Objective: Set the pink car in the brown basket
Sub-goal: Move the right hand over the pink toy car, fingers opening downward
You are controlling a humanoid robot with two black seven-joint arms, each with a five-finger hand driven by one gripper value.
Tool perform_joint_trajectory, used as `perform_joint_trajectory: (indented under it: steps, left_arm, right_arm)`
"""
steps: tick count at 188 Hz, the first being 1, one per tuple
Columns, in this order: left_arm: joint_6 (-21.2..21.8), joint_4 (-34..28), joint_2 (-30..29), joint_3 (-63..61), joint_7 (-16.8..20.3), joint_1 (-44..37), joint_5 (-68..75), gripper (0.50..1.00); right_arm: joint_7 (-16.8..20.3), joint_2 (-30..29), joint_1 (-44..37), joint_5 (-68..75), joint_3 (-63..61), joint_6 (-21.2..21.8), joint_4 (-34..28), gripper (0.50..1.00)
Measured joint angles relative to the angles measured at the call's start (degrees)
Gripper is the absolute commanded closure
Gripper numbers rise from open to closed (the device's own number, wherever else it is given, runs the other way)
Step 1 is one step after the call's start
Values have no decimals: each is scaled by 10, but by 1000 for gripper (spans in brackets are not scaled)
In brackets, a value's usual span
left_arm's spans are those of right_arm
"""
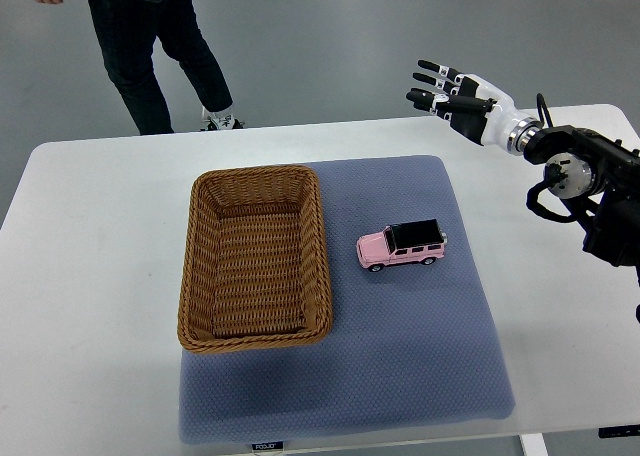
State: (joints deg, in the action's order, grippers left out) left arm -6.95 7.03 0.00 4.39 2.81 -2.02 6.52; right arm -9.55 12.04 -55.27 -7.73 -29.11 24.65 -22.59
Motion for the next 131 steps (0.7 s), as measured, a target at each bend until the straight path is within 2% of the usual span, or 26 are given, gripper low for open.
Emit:
perform_joint_trajectory:
  steps: [47,83,131]
  left_arm:
    - [5,0,0,0,0,0,0,500]
    - [5,-5,0,-2,0,1,0,500]
    - [5,-4,0,-2,0,2,0,500]
  right_arm:
    - [-7,0,0,-13,5,20,-1,574]
    - [-23,8,0,-85,5,46,-7,574]
    - [-63,70,0,-249,5,62,-117,574]
